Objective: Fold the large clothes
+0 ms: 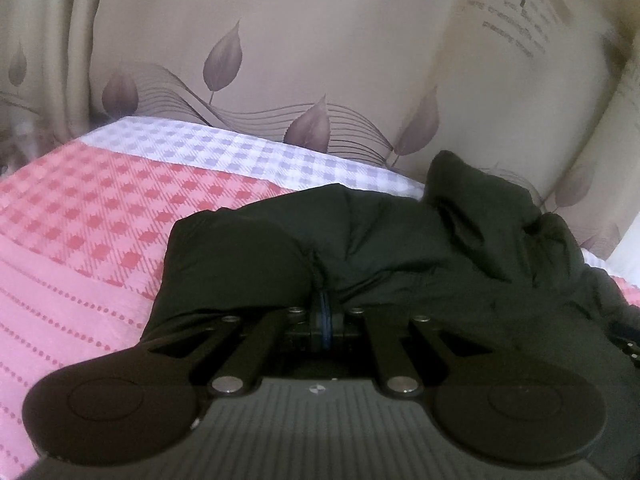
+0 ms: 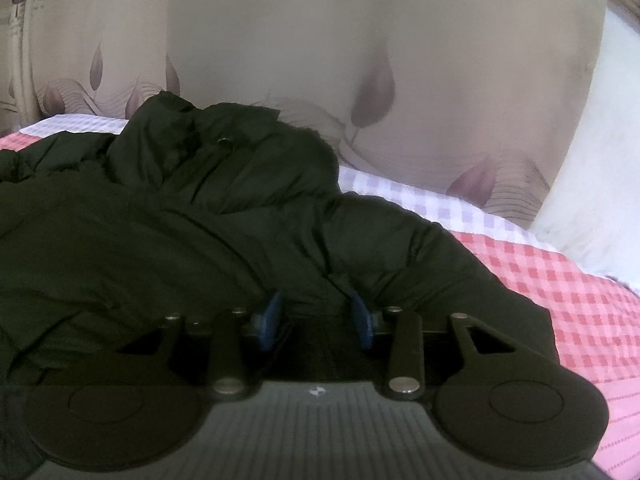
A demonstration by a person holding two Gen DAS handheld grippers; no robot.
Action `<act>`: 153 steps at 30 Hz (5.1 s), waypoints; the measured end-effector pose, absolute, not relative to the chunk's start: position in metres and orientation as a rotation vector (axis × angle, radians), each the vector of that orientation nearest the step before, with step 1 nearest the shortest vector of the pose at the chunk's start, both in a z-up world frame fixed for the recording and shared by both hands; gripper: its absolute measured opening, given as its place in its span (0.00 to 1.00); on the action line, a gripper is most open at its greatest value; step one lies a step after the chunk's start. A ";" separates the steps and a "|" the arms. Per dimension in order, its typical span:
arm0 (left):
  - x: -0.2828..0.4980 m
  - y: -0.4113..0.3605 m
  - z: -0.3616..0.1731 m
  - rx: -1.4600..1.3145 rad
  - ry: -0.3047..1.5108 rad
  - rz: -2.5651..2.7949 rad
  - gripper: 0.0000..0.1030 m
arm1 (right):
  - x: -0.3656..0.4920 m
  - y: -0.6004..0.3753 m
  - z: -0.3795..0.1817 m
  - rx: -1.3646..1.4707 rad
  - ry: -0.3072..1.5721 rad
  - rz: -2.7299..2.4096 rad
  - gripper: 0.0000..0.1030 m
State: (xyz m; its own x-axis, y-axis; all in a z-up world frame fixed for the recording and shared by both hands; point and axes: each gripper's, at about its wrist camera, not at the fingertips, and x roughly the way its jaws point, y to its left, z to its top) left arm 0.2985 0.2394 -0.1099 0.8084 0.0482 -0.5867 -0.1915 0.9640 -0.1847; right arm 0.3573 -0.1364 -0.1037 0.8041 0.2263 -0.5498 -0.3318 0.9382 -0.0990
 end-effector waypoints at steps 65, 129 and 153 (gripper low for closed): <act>0.061 0.248 -0.006 -0.050 0.401 -0.058 1.00 | 0.065 -0.274 -0.025 -0.077 0.373 0.379 1.00; -0.103 0.294 -0.084 -0.613 0.576 -0.318 0.18 | -0.026 -0.380 -0.123 0.698 0.603 0.387 0.21; -0.097 0.279 0.014 -0.600 0.380 -0.362 0.18 | -0.003 -0.397 -0.040 0.984 0.417 0.587 0.22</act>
